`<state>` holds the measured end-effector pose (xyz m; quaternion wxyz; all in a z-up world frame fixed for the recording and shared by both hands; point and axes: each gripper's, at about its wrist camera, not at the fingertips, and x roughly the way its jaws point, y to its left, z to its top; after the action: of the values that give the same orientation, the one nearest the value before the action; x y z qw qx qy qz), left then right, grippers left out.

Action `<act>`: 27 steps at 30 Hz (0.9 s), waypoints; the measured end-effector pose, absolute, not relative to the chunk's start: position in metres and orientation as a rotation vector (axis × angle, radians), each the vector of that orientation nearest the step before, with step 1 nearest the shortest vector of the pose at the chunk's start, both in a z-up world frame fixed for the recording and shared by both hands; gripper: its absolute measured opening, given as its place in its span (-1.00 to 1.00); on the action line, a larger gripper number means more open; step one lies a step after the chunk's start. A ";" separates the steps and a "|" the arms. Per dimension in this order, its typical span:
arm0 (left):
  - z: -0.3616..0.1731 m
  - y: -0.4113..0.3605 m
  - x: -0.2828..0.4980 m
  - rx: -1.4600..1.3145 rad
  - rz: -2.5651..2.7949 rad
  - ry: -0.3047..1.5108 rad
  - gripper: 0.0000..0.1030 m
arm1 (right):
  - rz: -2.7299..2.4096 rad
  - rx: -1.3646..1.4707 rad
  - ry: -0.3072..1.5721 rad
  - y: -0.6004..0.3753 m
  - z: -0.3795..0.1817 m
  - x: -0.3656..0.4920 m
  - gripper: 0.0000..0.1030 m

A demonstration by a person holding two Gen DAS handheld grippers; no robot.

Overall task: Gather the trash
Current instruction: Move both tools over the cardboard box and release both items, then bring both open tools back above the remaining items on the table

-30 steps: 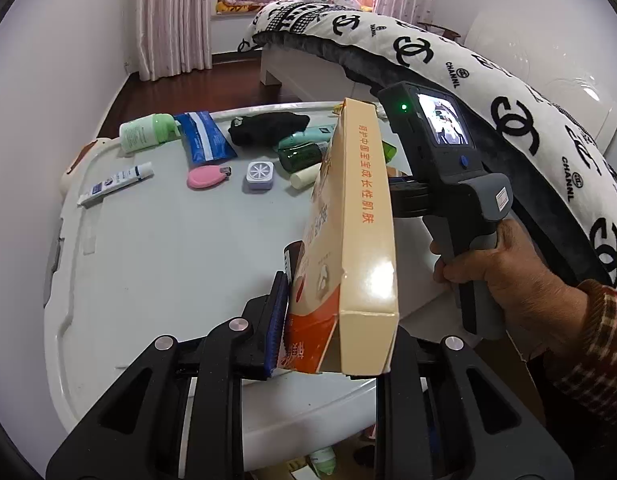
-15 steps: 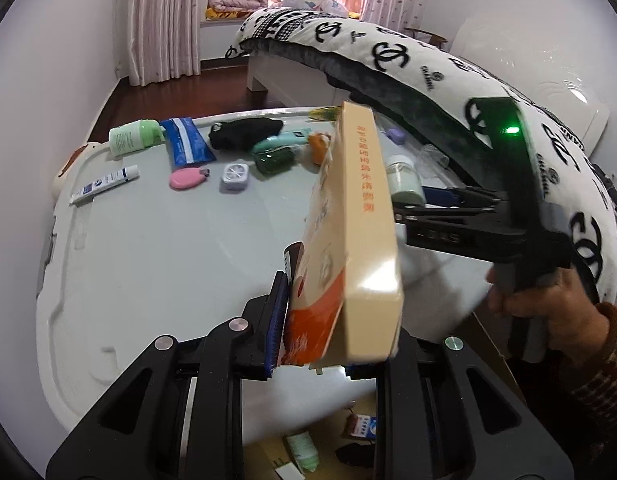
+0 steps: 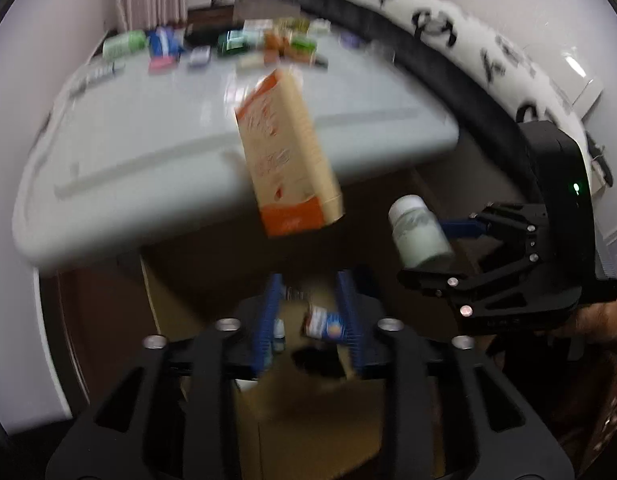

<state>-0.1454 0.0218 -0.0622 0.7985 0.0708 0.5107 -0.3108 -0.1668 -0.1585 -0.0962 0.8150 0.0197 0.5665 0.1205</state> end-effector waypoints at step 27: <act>-0.015 -0.065 0.018 0.172 -0.649 0.820 0.56 | 0.019 0.129 0.593 -0.258 0.070 -0.071 0.89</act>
<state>0.0179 -0.0646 -0.0148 0.8628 0.0819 0.3911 -0.3096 -0.0711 -0.2579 0.0699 0.9543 0.0633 0.2920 0.0093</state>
